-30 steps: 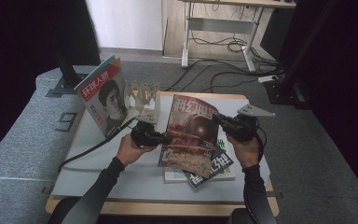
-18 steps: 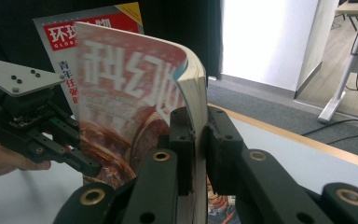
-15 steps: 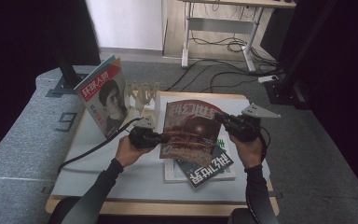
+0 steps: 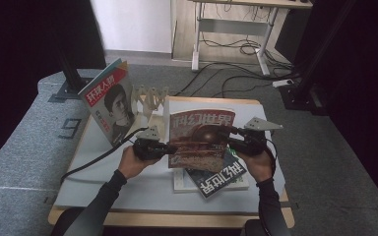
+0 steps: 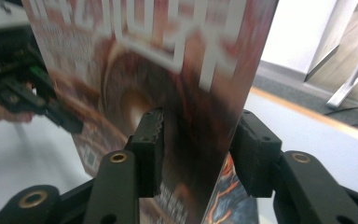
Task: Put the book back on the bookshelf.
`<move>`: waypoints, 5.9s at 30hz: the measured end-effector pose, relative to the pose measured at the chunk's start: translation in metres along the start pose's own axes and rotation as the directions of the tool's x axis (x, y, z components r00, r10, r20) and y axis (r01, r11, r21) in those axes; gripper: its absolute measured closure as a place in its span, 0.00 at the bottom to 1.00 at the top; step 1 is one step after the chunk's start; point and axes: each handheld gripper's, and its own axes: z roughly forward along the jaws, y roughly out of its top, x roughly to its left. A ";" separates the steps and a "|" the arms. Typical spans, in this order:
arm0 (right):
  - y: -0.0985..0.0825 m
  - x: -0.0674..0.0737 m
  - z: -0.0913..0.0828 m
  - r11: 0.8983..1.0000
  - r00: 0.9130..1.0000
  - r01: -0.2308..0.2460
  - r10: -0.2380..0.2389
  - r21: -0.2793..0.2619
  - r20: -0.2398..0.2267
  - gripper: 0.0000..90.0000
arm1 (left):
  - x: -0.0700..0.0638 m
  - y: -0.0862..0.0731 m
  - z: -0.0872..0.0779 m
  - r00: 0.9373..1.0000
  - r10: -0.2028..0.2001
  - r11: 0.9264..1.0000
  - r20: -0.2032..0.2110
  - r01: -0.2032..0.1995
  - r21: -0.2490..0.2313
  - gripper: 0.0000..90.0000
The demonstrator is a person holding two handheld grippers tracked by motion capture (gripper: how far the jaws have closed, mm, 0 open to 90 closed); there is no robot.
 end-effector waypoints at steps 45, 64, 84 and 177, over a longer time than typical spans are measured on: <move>-0.030 -0.001 -0.001 0.999 0.996 -0.028 0.026 -0.017 -0.087 0.75 | -0.009 0.062 -0.021 0.998 0.056 0.998 0.022 -0.055 -0.031 0.79; -0.040 0.006 0.011 0.998 1.000 0.017 -0.016 0.065 -0.010 0.67 | -0.009 0.072 -0.027 0.998 0.066 0.998 0.008 -0.066 -0.025 0.93; -0.095 -0.015 0.017 0.974 0.987 -0.081 0.049 0.212 0.156 0.29 | 0.002 0.065 -0.044 1.000 -0.028 0.997 -0.008 0.027 -0.068 0.94; -0.149 -0.039 0.022 0.910 0.949 -0.312 0.283 0.274 0.142 0.00 | 0.051 0.034 -0.167 0.780 -0.277 0.959 -0.561 0.262 -0.110 0.93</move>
